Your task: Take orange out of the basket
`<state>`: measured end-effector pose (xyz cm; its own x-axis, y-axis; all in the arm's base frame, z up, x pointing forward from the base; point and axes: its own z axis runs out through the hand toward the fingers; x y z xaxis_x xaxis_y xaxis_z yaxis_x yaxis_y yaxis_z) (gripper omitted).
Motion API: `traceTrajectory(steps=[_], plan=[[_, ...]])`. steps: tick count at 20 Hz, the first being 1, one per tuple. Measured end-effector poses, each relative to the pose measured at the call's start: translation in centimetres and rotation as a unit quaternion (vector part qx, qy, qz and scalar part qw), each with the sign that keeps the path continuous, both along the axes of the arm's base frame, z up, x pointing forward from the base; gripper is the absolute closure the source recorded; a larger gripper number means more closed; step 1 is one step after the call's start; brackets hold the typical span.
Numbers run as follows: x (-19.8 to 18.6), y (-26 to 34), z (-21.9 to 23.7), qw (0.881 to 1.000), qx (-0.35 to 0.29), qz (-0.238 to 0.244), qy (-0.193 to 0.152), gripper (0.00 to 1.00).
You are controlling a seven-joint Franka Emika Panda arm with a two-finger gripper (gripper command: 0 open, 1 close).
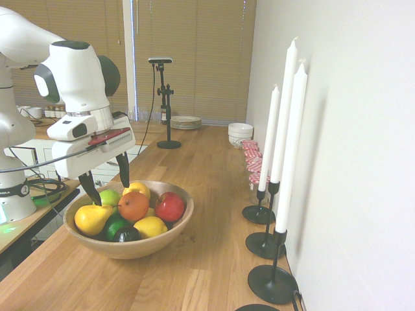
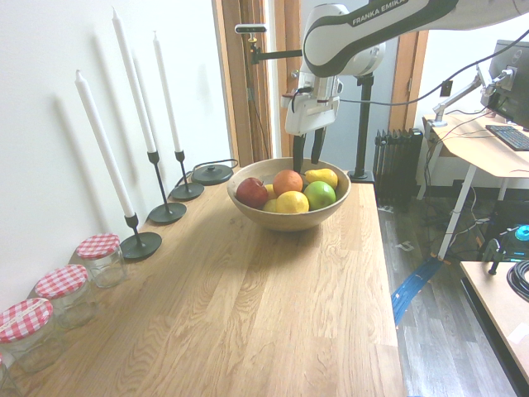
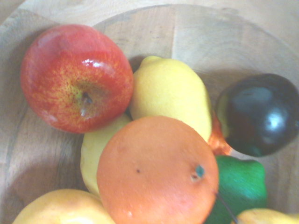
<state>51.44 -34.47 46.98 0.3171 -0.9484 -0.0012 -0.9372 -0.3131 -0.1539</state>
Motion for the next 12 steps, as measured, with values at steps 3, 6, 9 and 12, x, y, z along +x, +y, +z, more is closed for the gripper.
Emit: traceTrajectory(steps=[3,6,9,12], plan=[[0.6,0.1,-0.8,1.000,0.000,0.006,-0.002,0.00],[1.4,0.3,-1.2,1.000,-0.001,0.014,-0.004,0.00],[2.1,0.6,-1.5,1.000,-0.004,0.023,-0.005,0.00],[2.6,0.5,-2.1,1.000,-0.006,0.030,-0.004,0.00]])
